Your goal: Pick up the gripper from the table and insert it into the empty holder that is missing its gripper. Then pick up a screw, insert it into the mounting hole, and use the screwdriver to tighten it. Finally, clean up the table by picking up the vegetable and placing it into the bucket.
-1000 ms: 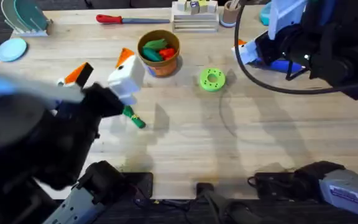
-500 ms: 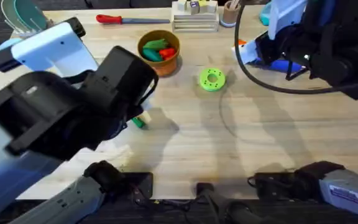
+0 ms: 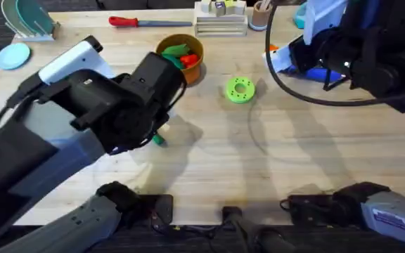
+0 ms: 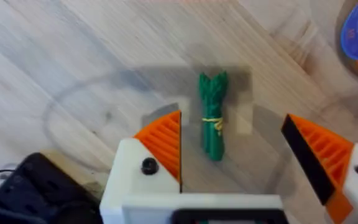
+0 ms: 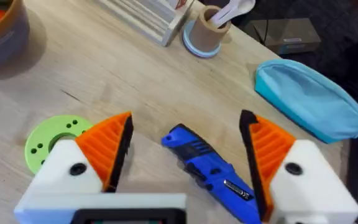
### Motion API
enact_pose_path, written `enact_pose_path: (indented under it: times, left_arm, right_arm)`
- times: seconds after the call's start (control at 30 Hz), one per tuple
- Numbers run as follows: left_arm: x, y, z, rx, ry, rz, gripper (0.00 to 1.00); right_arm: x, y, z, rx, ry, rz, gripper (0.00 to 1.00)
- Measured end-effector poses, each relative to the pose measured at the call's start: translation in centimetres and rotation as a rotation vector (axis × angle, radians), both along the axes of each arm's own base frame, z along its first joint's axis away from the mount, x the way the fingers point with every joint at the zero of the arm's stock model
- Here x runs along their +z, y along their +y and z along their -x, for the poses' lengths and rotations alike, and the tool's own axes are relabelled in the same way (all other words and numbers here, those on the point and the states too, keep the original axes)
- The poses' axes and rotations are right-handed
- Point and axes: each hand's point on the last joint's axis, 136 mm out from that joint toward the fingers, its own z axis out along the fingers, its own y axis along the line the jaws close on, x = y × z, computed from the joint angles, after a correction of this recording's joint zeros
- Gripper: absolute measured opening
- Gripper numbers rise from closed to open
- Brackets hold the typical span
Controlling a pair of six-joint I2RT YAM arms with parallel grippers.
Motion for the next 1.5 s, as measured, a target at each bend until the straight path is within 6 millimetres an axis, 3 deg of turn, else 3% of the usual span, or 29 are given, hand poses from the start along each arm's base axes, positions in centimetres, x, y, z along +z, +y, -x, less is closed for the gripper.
enact_pose_path:
  times: [0.33,0.73,0.97,1.37,1.4,1.5]
  left_arm:
    - [-3.1,0.4,-1.3,0.0,0.032,0.162,0.993]
    - [-6.1,0.8,-0.1,-0.007,0.137,0.207,0.966]
    - [-6.8,-0.4,-0.8,-0.028,0.147,0.267,0.994]
    - [-7.6,1.6,-0.7,0.145,0.192,0.317,0.993]
    - [-7.6,1.6,-0.7,0.151,0.192,0.32,0.969]
    - [-7.6,1.9,-0.1,0.17,0.212,0.311,0.533]
  right_arm:
    - [-0.1,0.0,0.0,-0.001,0.003,-0.001,0.991]
    - [-0.2,0.0,0.1,-0.004,0.01,-0.004,0.993]
    - [-0.9,-0.2,0.6,-0.004,0.044,0.006,0.992]
    - [-0.9,-0.2,0.6,-0.004,0.046,0.006,0.992]
    - [-0.9,-0.2,0.6,-0.004,0.046,0.006,0.992]
    - [-0.9,-0.2,0.6,-0.004,0.046,0.006,0.992]
